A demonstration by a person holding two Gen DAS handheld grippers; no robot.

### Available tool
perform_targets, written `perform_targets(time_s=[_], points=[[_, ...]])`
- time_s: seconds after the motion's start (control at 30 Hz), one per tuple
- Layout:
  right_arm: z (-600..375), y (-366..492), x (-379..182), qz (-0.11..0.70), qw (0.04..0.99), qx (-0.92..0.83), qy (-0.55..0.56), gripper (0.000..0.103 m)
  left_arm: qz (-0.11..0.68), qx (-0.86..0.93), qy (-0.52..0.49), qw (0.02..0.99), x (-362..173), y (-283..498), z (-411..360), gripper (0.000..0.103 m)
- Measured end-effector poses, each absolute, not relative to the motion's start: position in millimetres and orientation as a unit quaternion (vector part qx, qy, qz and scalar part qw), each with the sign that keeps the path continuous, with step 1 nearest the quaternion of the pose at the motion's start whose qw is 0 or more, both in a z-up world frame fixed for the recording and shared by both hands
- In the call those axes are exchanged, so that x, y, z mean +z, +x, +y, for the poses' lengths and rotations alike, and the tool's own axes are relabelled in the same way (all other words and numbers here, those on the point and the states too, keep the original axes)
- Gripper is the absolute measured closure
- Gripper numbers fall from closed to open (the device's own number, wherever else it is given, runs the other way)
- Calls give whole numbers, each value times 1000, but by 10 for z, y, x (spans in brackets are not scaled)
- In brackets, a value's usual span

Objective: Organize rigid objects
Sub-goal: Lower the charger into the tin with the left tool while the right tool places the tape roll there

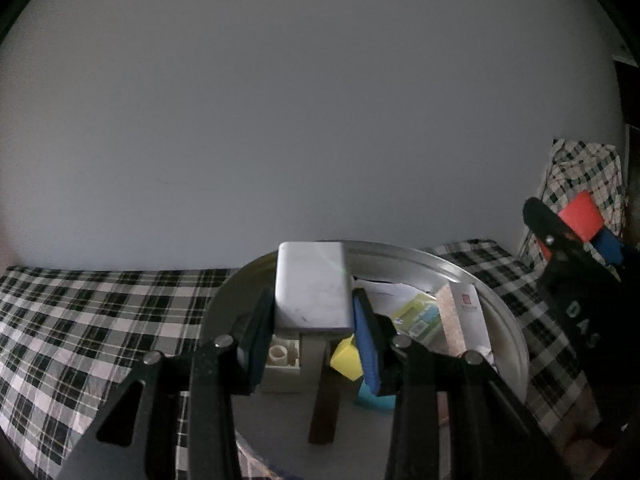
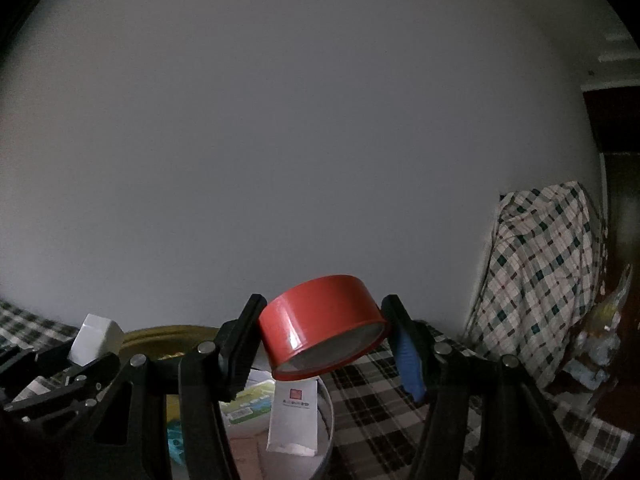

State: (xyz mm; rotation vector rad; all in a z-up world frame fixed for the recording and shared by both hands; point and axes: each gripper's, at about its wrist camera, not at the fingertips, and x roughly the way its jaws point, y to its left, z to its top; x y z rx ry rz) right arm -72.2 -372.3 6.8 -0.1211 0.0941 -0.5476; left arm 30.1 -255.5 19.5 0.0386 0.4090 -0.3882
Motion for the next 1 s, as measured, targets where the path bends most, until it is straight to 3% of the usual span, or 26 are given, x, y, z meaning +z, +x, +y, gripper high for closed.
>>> perform_targets(time_s=[1.0], points=[[-3893,-25,-212,202,958,-200,-49,41,287,-150,69,944,-8,701,-2775,66]])
